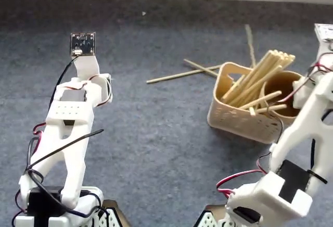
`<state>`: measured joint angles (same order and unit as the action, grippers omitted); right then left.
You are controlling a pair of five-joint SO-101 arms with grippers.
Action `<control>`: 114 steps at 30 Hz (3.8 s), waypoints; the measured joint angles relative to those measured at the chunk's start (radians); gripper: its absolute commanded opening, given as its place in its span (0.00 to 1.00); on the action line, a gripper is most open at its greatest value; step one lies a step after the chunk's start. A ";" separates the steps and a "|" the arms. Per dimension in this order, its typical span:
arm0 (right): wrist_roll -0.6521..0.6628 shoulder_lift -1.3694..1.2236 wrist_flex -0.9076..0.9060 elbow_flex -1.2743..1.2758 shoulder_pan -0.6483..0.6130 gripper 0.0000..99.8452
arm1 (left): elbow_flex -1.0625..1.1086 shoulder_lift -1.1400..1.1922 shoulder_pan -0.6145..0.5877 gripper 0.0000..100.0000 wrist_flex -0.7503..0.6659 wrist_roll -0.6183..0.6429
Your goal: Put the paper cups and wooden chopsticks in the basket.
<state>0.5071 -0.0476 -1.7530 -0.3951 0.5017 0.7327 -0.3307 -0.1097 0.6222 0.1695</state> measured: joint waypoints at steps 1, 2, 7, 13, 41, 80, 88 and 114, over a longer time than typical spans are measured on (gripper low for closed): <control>0.012 0.000 0.000 0.000 0.014 0.00 | 0.000 0.000 0.000 0.15 0.000 0.000; 0.023 0.000 0.000 0.000 0.029 0.00 | 0.000 0.000 0.000 0.15 0.000 0.000; 0.060 0.000 0.000 0.000 0.087 0.00 | 0.000 0.000 0.000 0.15 0.000 0.000; 0.121 0.000 0.000 0.006 0.138 0.00 | 0.000 0.000 0.000 0.15 0.000 0.000; 0.075 -0.041 0.057 0.055 0.126 0.00 | 0.000 0.000 0.046 0.15 0.000 0.000; -0.110 -0.239 0.000 -0.476 0.041 0.37 | -1.151 0.784 0.269 0.22 0.664 -0.626; -0.293 -0.238 0.000 -0.913 -0.003 0.37 | -1.524 1.066 0.267 0.21 0.713 -0.721; -0.269 0.631 0.000 -0.275 0.092 0.37 | -2.008 1.513 0.290 0.21 0.799 -0.724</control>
<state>0.2386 0.5831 -1.7530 -0.6697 0.5938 -1.2758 1.1822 0.1803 1.4216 -0.5547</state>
